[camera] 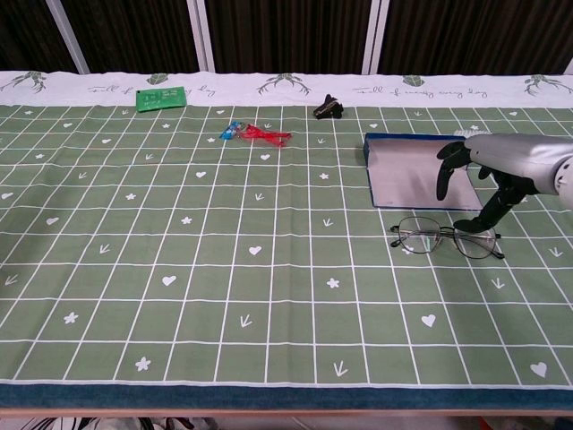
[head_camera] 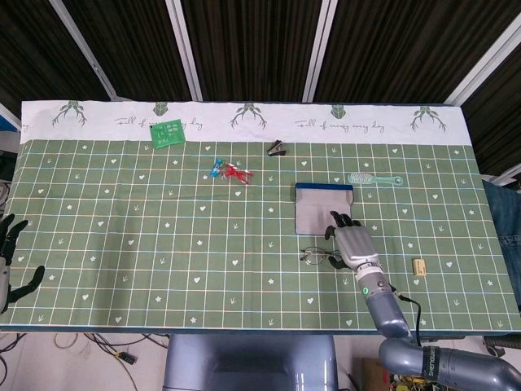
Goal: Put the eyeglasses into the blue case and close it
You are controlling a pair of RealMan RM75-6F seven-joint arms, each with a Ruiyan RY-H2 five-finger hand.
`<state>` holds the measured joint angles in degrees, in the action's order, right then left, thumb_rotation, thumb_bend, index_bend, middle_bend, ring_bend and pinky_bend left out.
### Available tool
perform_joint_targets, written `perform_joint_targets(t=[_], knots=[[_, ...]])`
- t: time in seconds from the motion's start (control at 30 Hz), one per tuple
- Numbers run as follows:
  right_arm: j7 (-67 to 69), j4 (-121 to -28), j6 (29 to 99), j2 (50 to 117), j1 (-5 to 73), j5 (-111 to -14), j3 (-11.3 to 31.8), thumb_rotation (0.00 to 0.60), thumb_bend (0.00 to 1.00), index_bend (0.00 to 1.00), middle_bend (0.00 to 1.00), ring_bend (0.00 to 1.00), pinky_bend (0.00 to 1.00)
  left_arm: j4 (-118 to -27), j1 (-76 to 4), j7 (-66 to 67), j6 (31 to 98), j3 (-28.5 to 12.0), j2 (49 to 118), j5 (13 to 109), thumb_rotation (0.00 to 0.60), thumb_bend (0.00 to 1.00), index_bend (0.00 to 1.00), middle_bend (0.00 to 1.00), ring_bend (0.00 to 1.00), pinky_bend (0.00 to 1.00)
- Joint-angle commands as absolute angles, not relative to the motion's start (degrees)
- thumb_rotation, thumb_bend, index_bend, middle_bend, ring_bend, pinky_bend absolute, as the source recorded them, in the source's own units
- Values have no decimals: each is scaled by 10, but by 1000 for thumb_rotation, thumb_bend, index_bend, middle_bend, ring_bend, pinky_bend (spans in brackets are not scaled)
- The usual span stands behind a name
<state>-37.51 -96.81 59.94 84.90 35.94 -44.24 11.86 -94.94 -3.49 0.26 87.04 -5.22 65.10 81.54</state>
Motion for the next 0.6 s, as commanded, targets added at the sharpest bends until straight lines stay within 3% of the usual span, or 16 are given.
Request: perform_joint_targets(t=[0.03, 0.6], knots=[[-375, -967, 603, 850, 360, -443, 114, 600, 368, 418, 76, 103, 208, -950, -35, 3, 870, -52, 651, 815, 600, 316, 92, 0, 0, 0], [-366, -943, 611, 874, 369, -440, 99, 600, 379, 470, 76, 103, 208, -952, -35, 4, 868, -53, 650, 811, 600, 317, 92, 0, 0, 0]])
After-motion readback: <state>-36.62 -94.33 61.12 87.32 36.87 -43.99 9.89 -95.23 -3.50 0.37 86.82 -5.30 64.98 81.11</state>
